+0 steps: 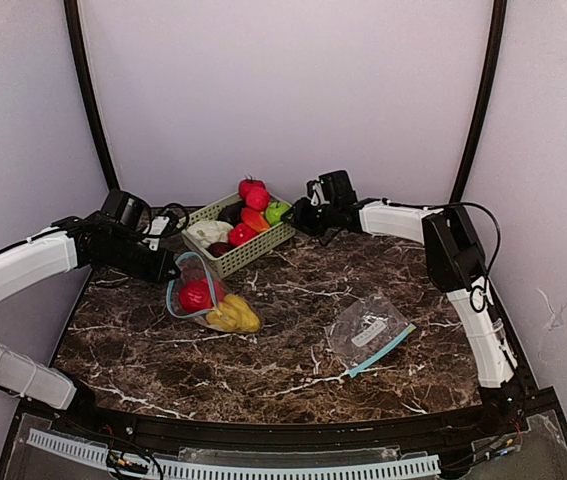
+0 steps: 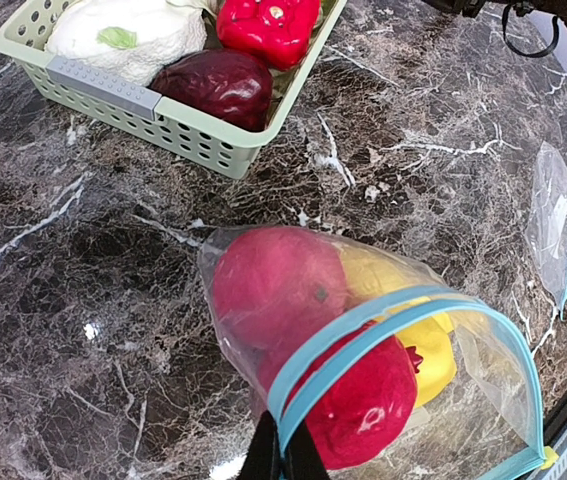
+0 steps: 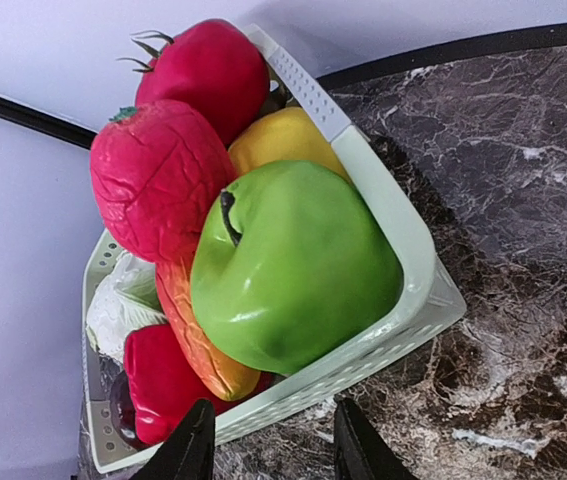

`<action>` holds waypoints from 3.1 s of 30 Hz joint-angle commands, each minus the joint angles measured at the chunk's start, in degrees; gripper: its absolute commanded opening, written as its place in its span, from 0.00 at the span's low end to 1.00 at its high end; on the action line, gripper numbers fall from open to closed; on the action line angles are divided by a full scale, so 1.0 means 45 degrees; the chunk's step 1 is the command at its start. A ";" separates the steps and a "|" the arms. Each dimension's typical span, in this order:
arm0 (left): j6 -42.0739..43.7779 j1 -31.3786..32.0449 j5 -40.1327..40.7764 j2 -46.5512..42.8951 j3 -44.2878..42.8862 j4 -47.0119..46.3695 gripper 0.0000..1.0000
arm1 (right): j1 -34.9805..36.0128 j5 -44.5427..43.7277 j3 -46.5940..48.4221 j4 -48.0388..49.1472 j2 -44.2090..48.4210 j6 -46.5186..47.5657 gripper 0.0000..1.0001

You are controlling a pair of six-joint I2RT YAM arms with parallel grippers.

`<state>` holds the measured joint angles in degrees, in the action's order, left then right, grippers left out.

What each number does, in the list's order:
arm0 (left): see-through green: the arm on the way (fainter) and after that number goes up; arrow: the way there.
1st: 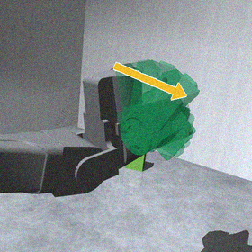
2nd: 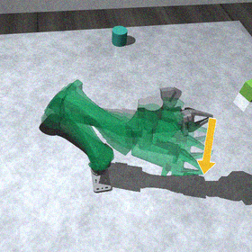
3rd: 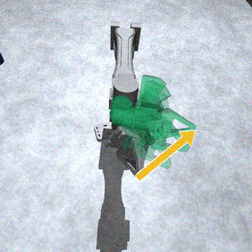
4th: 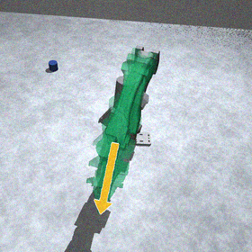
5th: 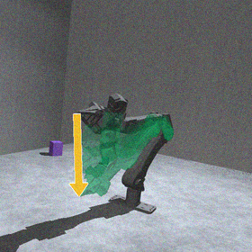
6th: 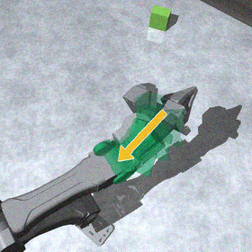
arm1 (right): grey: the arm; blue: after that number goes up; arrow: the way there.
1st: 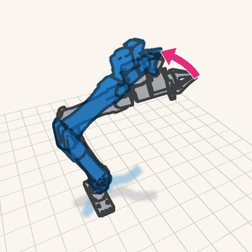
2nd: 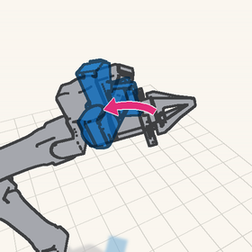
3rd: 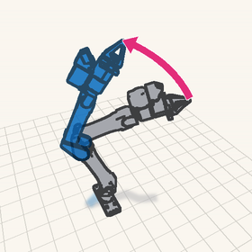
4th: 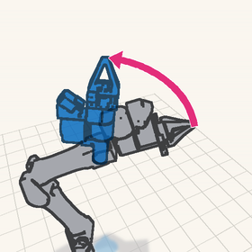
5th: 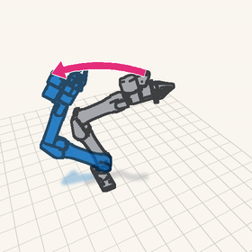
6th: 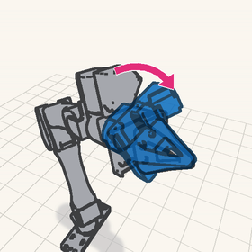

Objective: Place the food in the zip-top bag and seal the zipper
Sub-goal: Move the bin to the corner of the board, then pick up the fake vegetable from the bin.

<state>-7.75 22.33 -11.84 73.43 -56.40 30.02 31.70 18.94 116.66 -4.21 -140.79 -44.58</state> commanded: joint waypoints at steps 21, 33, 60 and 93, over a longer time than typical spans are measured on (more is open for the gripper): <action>-0.0036 -0.0079 -0.0266 -0.0048 0.0170 0.0009 0.01 | -0.0112 0.0453 0.0710 0.2231 -0.1349 -0.3728 0.19; -0.0046 -0.0079 -0.0279 -0.0095 0.0193 0.0062 0.01 | -0.0114 -0.0160 -0.1424 0.3743 0.0132 -0.6069 0.00; -0.0143 -0.0079 -0.0449 -0.0498 0.0425 -0.0060 0.01 | -0.0306 -0.3628 -1.0151 0.3531 0.6499 -0.5643 0.00; -0.0155 -0.0088 -0.0948 -0.0554 0.0562 -0.0400 0.01 | -0.0175 -0.2606 -0.1759 -0.4112 0.3310 0.5098 0.83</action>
<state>-8.19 22.33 -14.94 71.85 -54.89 28.77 30.63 5.17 104.07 -22.46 -124.57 -24.10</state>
